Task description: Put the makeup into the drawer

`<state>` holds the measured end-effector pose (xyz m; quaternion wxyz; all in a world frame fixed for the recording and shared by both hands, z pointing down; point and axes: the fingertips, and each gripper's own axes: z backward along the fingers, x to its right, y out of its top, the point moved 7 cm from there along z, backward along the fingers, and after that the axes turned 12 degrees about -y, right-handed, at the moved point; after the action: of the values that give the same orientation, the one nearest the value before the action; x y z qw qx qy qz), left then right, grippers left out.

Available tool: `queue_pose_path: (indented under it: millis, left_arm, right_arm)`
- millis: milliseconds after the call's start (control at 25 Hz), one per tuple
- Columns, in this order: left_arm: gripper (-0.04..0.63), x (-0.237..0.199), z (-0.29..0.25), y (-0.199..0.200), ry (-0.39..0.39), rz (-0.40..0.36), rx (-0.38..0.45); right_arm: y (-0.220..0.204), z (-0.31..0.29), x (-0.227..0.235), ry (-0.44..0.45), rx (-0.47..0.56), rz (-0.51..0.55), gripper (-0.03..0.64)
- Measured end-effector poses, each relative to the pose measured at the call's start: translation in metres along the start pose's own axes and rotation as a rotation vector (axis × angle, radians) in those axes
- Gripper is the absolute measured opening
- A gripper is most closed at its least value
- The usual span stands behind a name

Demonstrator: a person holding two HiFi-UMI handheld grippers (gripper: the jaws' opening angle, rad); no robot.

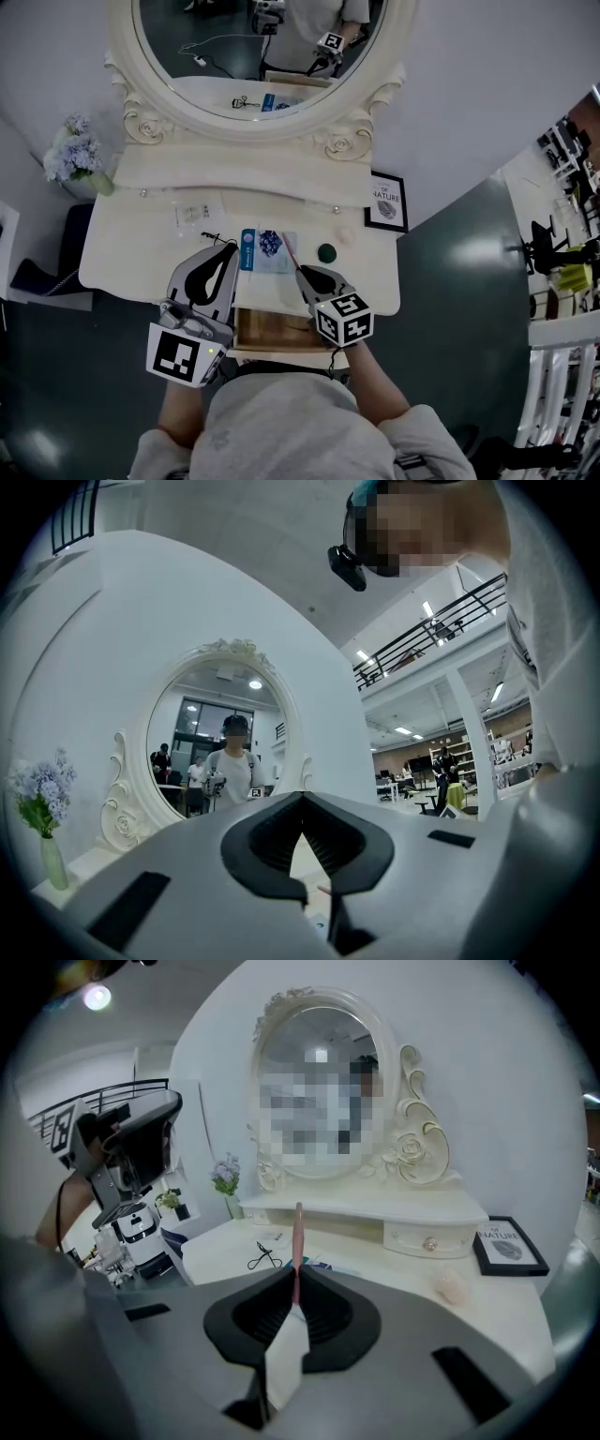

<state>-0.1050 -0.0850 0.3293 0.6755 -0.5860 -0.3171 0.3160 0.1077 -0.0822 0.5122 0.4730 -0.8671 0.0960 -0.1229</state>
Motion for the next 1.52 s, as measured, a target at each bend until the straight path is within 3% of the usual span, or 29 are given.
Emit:
queue_pose_path:
  millis: [320,680,1520]
  left_arm:
    - [0.012,0.004,0.003,0.001,-0.010,-0.007,0.004]
    - [0.012,0.010,0.010,0.005,-0.014,-0.012,0.009]
    - [0.012,0.028,0.019,0.006,-0.069,-0.007,0.007]
  right_arm:
    - [-0.004,0.027,-0.012,0.081,0.046,0.051,0.035]
    - [-0.035,0.051,-0.026,0.149,0.018,0.100,0.034]
    - [-0.120,0.061,-0.043,0.184,-0.196,0.275,0.035]
